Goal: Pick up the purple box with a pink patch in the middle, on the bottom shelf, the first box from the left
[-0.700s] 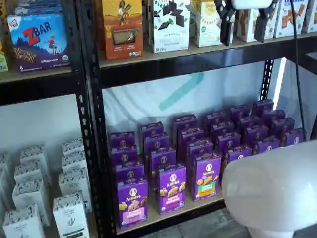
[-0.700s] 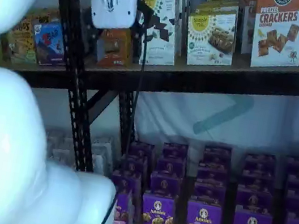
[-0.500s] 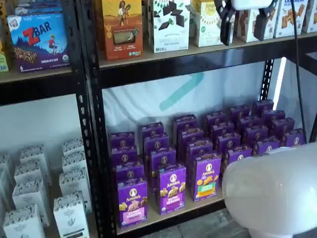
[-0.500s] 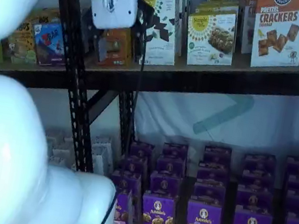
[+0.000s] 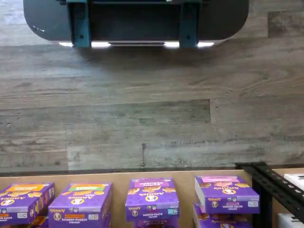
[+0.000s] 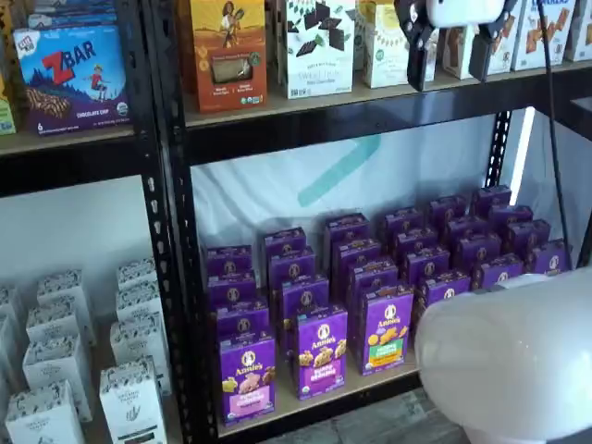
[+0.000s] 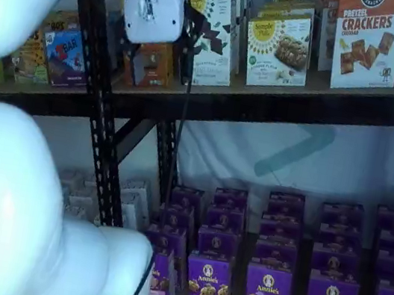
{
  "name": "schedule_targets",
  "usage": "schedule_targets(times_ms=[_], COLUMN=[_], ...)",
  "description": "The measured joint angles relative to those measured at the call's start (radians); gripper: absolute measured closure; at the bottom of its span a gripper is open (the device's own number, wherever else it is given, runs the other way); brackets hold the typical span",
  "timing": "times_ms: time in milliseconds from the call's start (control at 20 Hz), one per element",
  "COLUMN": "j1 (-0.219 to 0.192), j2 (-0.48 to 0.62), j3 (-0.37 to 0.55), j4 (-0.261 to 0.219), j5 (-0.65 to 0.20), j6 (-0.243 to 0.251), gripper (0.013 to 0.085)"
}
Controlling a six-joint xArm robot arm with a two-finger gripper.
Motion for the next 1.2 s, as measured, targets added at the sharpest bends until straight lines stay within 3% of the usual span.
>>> schedule_targets(times_ms=[550,750,1200], j1=[0.031,0.028,0.083], j2=[-0.020,-0.026,-0.047], j3=[0.153,0.232,0.427], j4=[0.009,0.047,0.062], j5=[-0.127,-0.180,-0.377], j6=[0.034,0.038,0.084], gripper=[0.0130,0.0130,0.0130])
